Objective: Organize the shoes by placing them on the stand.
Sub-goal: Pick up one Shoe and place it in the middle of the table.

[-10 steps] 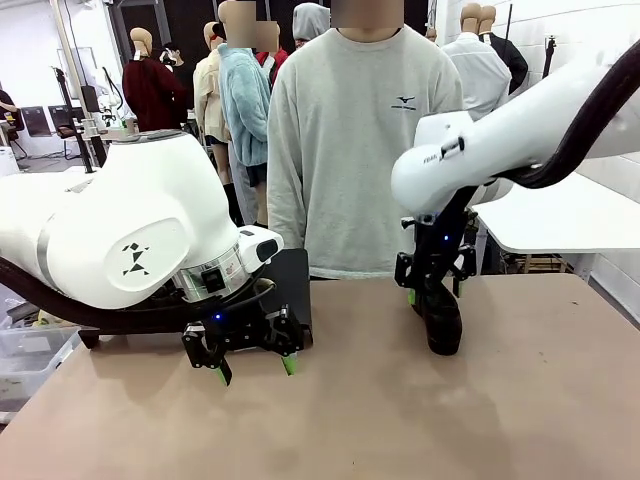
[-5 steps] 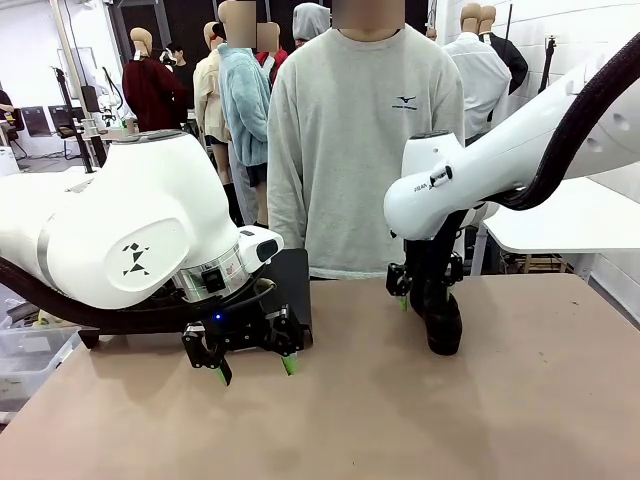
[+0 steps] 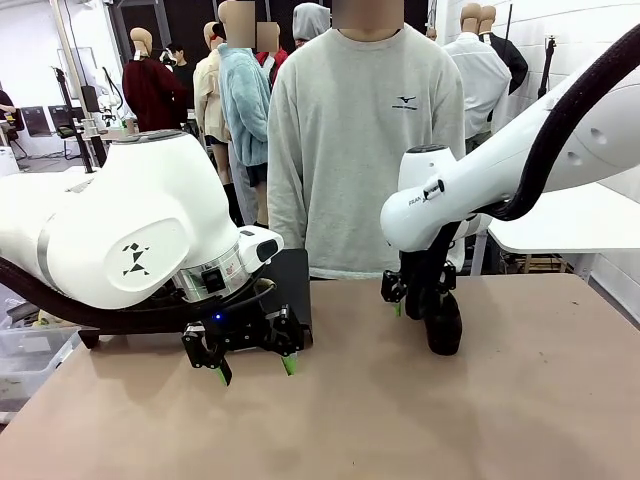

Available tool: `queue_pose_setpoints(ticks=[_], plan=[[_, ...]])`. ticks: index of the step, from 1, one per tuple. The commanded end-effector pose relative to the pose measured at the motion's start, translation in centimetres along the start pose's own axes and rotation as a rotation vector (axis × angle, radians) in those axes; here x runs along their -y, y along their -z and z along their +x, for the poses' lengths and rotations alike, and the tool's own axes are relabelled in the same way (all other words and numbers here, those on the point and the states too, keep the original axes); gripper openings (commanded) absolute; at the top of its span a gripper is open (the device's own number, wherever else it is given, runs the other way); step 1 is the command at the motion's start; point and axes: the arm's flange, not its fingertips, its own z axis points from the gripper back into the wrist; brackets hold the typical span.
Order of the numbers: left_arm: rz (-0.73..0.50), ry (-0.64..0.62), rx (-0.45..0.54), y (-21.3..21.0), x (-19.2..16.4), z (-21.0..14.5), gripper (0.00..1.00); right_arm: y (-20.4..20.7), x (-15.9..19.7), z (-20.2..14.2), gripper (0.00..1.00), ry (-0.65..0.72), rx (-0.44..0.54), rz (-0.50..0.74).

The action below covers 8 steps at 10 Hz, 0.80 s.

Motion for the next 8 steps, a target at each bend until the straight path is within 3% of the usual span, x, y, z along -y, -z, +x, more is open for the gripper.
queue_pose_setpoints(ticks=[1,2,8], plan=[[-0.001,0.000,-0.001,0.16,-0.15,-0.04,1.00,0.21,-0.62,0.88,1.00,0.046,0.015,-0.017],[-0.001,0.000,-0.001,0.16,-0.15,-0.04,1.00,0.30,-0.69,0.92,1.00,0.064,0.010,-0.018],[-0.001,0.000,-0.001,0.16,-0.15,-0.04,1.00,1.05,-0.57,1.24,0.01,0.171,-0.044,-0.048]])
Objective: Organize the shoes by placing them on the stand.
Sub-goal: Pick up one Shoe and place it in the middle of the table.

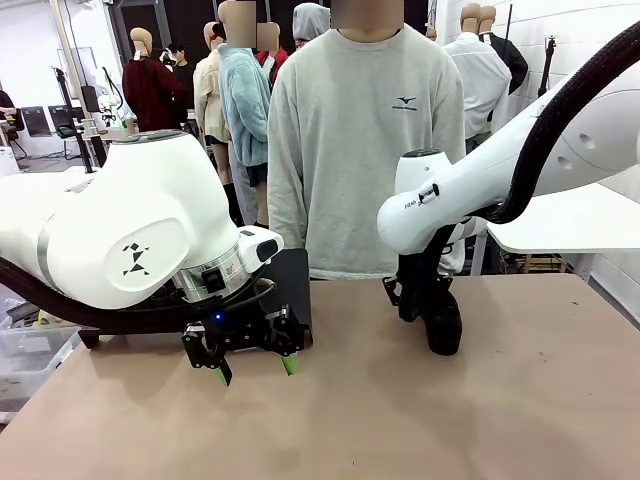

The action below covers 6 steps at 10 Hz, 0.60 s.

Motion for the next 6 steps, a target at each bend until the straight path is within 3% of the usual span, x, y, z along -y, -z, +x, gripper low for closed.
queue_pose_setpoints(ticks=[1,6], plan=[[-0.001,0.000,-0.001,0.16,-0.15,-0.04,1.00,0.36,-0.46,0.90,0.00,0.052,-0.026,-0.057],[-0.001,0.000,-0.001,0.16,-0.15,-0.04,1.00,-0.01,0.34,0.81,0.00,0.110,-0.105,-0.025]])
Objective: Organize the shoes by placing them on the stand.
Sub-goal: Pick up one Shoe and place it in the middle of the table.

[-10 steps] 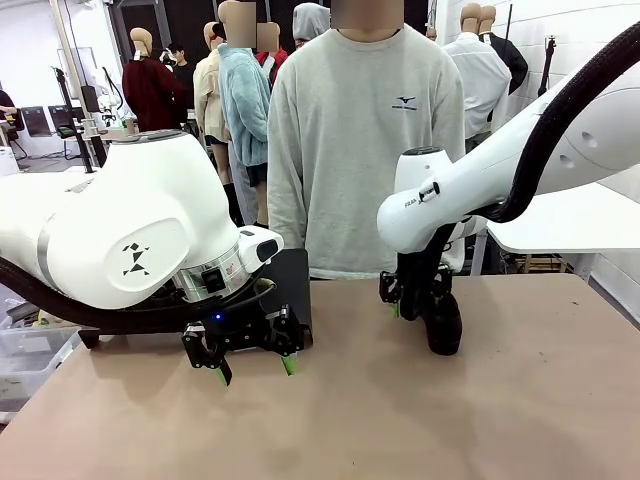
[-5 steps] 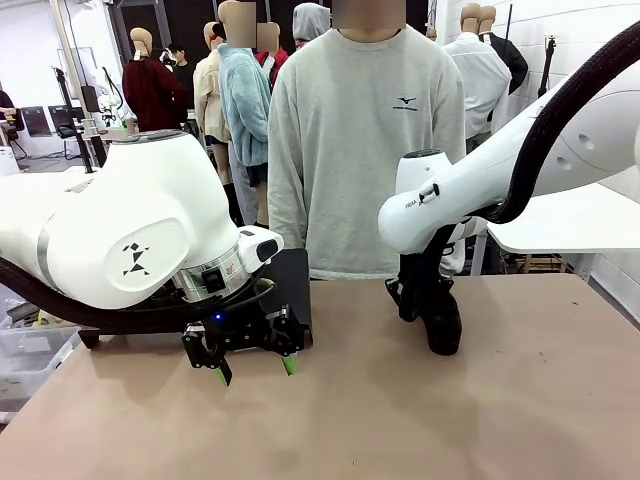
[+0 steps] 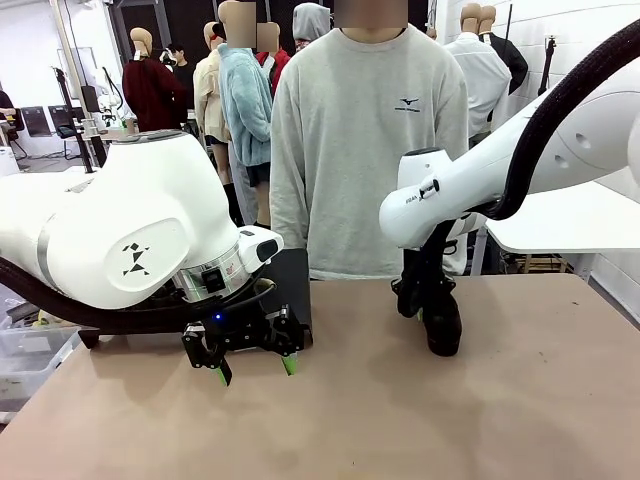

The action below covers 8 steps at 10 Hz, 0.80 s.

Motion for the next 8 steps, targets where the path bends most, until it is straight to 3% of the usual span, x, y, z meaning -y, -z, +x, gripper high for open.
queue_pose_setpoints(ticks=[1,4,8], plan=[[-0.001,0.000,-0.001,0.2,-0.1,0.0,1.00,-1.1,-0.5,-0.3,0.00,0.081,-0.129,0.033],[-0.001,0.000,-0.001,0.2,-0.1,0.0,1.00,-6.8,-1.8,-7.0,0.00,0.132,-0.178,0.042],[-0.001,0.000,-0.001,0.2,-0.1,0.0,1.00,-4.7,-5.9,-16.9,0.00,-0.120,-0.177,-0.003]])
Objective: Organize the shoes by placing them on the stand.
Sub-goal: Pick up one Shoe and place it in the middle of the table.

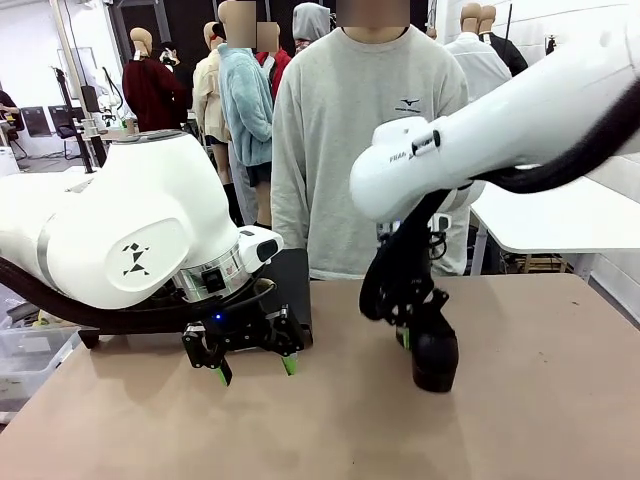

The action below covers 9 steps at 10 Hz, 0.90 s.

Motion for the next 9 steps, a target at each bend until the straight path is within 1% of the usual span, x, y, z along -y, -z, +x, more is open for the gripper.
queue_pose_setpoints(ticks=[1,3,4,7,8,9], plan=[[-0.001,-0.001,-0.001,0.2,-0.2,0.0,1.00,2.5,-0.6,-2.1,0.00,-0.131,0.050,0.019],[-0.001,-0.001,-0.001,0.2,-0.2,0.0,1.00,4.0,-1.3,-3.5,0.00,-0.169,0.085,0.029],[-0.001,-0.001,-0.001,0.2,-0.2,0.0,1.00,4.4,-1.3,-3.4,0.00,-0.169,0.083,0.060],[-0.001,-0.001,-0.001,0.2,-0.2,0.0,1.00,5.1,-1.5,-3.1,0.00,-0.189,0.046,0.089],[-0.001,-0.001,-0.001,0.2,-0.2,0.0,1.00,5.2,-1.6,-3.0,0.03,-0.191,0.034,0.095],[-0.001,-0.001,-0.001,0.2,-0.2,0.0,1.00,5.2,-1.5,-2.8,0.19,-0.192,0.026,0.104]])
